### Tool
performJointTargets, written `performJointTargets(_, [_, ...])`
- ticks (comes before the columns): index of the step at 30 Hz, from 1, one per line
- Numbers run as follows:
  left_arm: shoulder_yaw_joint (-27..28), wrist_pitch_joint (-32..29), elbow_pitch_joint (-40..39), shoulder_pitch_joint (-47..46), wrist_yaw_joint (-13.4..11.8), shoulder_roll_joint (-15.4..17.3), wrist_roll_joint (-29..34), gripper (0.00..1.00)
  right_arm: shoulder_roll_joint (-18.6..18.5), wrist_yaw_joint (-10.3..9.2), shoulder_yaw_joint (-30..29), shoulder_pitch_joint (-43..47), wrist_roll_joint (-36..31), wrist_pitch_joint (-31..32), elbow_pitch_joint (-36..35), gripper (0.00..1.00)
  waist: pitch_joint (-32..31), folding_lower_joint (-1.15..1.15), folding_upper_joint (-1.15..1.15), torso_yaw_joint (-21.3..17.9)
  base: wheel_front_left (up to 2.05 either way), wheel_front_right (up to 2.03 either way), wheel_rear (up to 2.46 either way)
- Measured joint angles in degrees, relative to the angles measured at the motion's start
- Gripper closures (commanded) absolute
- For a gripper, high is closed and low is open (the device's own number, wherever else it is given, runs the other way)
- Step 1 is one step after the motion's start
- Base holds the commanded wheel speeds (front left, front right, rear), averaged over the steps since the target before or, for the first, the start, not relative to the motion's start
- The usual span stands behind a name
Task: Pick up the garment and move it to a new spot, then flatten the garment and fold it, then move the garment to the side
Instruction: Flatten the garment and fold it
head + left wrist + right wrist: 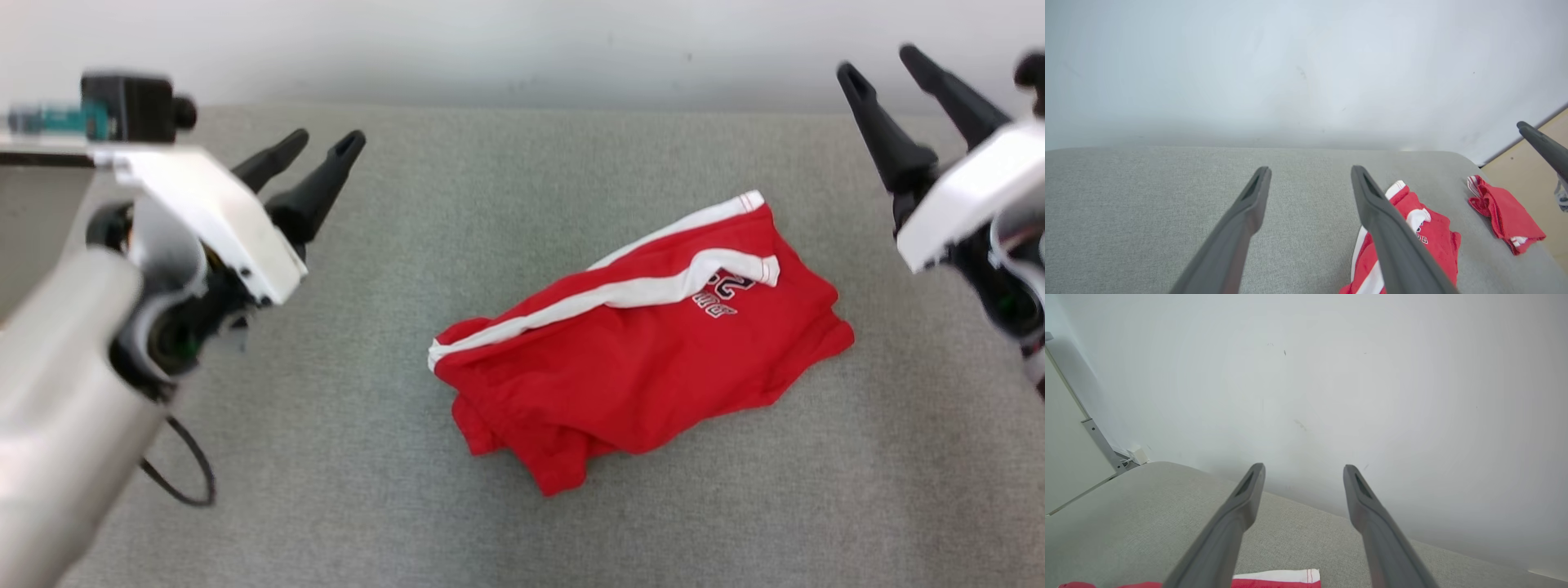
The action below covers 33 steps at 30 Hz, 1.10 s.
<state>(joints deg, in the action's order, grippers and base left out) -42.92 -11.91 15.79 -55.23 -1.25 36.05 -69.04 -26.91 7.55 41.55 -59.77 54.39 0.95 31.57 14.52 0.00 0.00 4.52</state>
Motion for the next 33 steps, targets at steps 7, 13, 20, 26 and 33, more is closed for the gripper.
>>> performJointTargets(7, [1.36, 17.34, -4.49, 12.46, -5.57, -0.21, 5.11, 0.0, -0.29, 0.0, -1.67, 9.95, -1.22, -12.9, 1.85, 0.0, -3.97, 0.0, 0.0, 1.22, 0.0, 0.0, 0.0])
performJointTargets(13, [2.6, 25.17, -7.21, 23.24, -9.4, -1.0, 6.0, 0.0, 0.34, 0.0, -2.02, 17.95, -1.43, -14.72, 4.02, 0.0, -6.37, -0.01, 0.0, 2.71, 0.0, 0.0, 0.0])
performJointTargets(20, [8.1, 26.89, -11.62, 34.99, -10.89, -7.84, 7.69, 0.0, 0.93, 0.0, 0.24, 22.4, -1.23, -13.26, 9.39, 0.0, -7.74, -0.01, 0.0, 5.27, 0.0, 0.0, 0.0])
performJointTargets(26, [11.45, 26.97, -12.57, 40.62, -9.85, -12.89, 11.49, 0.0, 1.38, 0.0, 0.97, 20.94, 0.09, -10.18, 16.07, 0.0, -7.76, -0.01, 0.0, 8.33, 0.0, 0.0, 0.0])
performJointTargets(33, [12.43, 26.98, -12.0, 41.75, -8.09, -15.74, 14.75, 0.0, 1.19, 0.0, 3.48, 15.27, 1.16, -3.64, 22.79, 0.0, -6.59, 0.0, 0.0, 12.06, 0.0, 0.0, 0.0])
